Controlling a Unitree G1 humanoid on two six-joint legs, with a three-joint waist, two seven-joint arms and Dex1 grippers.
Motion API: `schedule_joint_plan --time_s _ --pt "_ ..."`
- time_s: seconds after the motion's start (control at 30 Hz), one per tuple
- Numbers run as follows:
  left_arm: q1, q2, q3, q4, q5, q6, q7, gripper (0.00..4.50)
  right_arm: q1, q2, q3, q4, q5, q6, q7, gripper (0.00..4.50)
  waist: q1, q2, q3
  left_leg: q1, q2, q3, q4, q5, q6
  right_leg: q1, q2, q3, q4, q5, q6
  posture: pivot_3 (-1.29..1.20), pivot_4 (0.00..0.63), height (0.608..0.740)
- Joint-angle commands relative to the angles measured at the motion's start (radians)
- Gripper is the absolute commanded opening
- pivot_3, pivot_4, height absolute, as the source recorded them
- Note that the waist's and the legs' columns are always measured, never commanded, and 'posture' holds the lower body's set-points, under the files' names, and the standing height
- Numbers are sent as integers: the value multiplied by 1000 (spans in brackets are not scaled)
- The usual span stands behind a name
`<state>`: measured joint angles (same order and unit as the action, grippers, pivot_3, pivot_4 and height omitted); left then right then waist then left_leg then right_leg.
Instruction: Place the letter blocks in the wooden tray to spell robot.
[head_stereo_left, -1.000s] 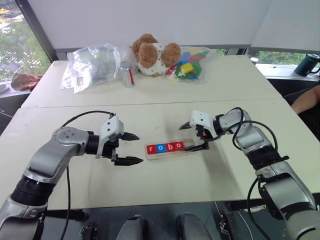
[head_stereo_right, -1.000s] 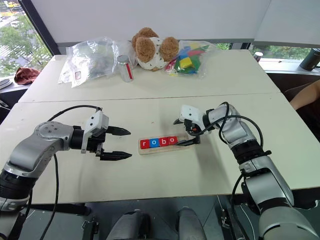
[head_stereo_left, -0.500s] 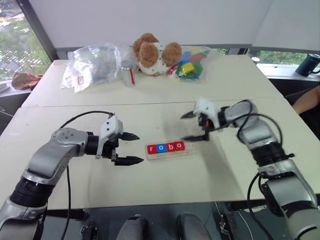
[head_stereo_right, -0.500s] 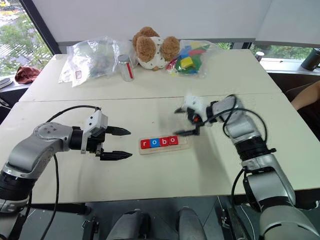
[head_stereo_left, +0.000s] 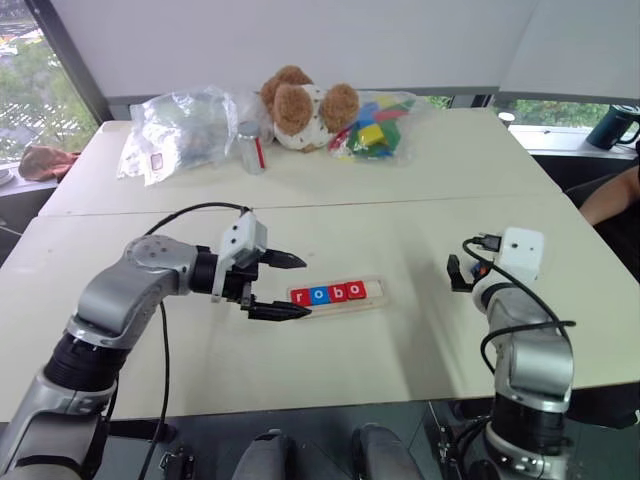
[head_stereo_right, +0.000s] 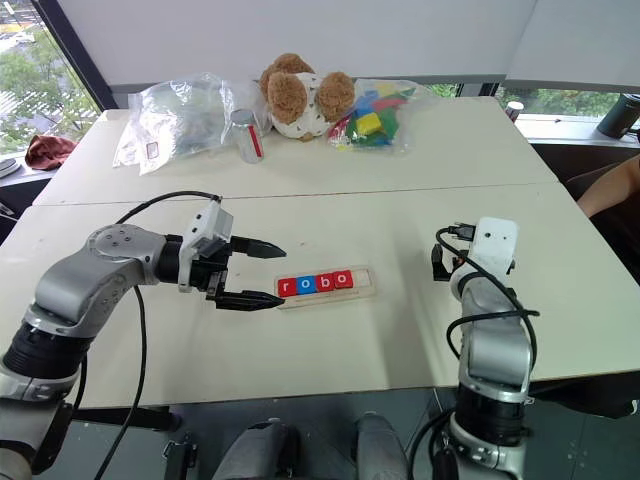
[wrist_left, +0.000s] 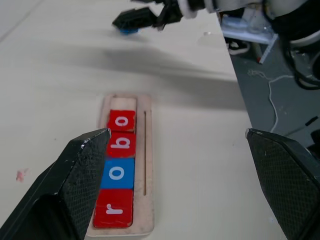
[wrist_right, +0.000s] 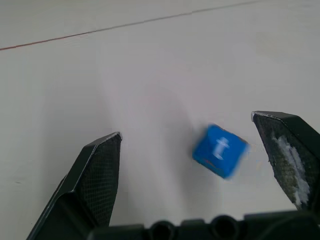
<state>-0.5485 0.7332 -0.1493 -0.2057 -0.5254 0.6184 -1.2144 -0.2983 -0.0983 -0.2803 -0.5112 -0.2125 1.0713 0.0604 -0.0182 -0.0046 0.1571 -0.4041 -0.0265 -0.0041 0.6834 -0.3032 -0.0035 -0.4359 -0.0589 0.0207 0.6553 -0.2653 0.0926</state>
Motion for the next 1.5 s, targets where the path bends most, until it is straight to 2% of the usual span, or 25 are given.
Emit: schedule_joint_plan --time_s 0.03,0.2,0.47,0.57,0.73,0.8,0.9,1.07,1.17,1.33,1.37,1.5 --pt "-19 -3 1 12 18 -34 -12 4500 0 74 -30 -60 -24 35 -107 4472 1 0 0 0 0 0 0 0 0 0 0 0 0 0 0 0 150 740" --pt "-2 -16 2 1 25 -31 4 4500 -31 140 -86 45 18 4 -166 4472 3 0 0 0 0 0 0 0 1 1 2 -1 0 0 0 0 150 740" --pt "37 -11 21 -28 28 -23 35 4500 -138 105 -186 338 82 -161 -268 4472 -1 0 0 2 1 0 0 -3 5 2 2 0 0 0 0 0 150 740" --pt "53 -8 27 -42 25 -17 47 4500 -145 101 -200 388 106 -193 -290 3609 -1 0 0 2 1 -1 0 -3 5 3 1 0 0 0 0 0 150 740" --pt "69 -3 33 -55 23 -15 56 4500 -120 111 -177 378 127 -182 -308 1158 6 0 0 8 1 -1 -1 -4 7 10 1 -1 -2 0 0 0 150 740" --pt "71 0 34 -56 22 -15 56 4500 -104 101 -142 345 125 -174 -292 1170 6 0 0 9 1 -1 -1 -4 7 10 1 -1 -3 0 0 0 150 740" --pt "69 9 33 -52 22 -19 45 4500 -73 52 -39 259 164 -161 -165 1170 2 0 0 9 1 -1 -1 -4 7 10 1 -1 -3 0 0 0 150 740" --pt "59 37 29 -25 35 -42 9 4500 74 -17 76 2 240 -25 -20 1170 -1 0 0 9 2 -1 -2 -5 8 10 3 0 -4 0 0 0 150 740" --pt "56 43 27 -9 43 -53 -2 4500 148 -4 99 -107 266 52 -7 1170 2 0 0 9 2 -1 -2 -5 8 10 3 0 -4 0 0 0 150 740" --pt "55 34 12 -1 55 -63 -6 4500 207 52 128 -136 266 90 -42 1170 3 0 0 9 2 0 -1 -5 8 11 2 0 -4 0 0 0 150 740" --pt "55 33 12 -2 56 -63 -7 4500 213 60 129 -135 263 89 -47 2251 3 0 0 10 2 0 -1 -5 8 11 2 0 -4 0 0 0 150 740" --pt "52 35 15 8 60 -65 -17 4500 194 17 120 -130 265 77 -28 4247 5 0 0 10 2 -1 -1 -5 8 11 2 0 -4 0 0 0 150 740"
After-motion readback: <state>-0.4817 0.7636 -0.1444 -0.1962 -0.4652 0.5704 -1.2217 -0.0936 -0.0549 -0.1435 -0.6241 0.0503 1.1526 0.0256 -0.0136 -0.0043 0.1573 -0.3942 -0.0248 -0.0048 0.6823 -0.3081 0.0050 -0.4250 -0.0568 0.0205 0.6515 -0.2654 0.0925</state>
